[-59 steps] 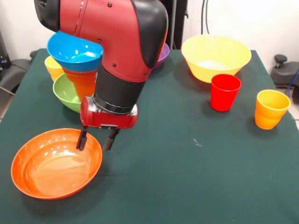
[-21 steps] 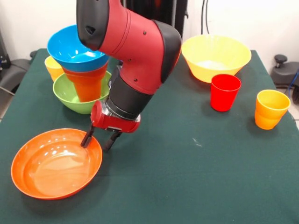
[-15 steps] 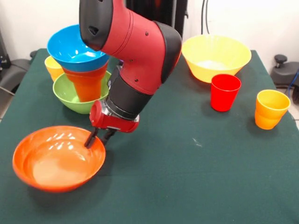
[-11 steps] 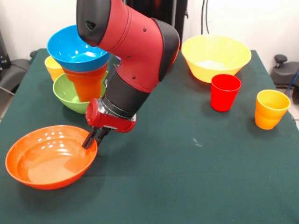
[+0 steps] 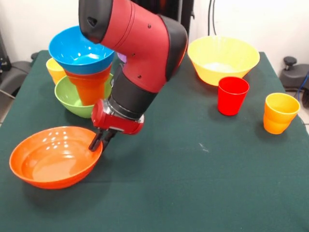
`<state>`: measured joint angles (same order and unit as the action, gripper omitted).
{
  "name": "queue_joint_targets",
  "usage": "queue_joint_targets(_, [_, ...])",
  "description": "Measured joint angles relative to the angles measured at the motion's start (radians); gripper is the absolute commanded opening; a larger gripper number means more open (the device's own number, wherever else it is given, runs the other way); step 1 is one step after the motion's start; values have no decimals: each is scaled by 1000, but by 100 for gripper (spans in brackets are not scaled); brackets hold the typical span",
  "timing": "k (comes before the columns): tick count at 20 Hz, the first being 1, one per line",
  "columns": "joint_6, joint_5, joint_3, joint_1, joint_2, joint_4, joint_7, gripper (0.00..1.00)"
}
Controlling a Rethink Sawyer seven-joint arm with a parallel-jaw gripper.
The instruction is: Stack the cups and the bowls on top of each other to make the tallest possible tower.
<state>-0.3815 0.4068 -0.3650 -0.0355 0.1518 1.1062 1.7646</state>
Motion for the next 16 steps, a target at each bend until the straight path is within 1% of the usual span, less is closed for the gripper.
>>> queue_joint_targets(7, [-60,-48,12,0,95,49,0,0])
queue_joint_targets(10, [-124,-60,12,0,149,52,0,0])
queue_joint_targets(16, [-215,-77,16,0,228,52,0,0])
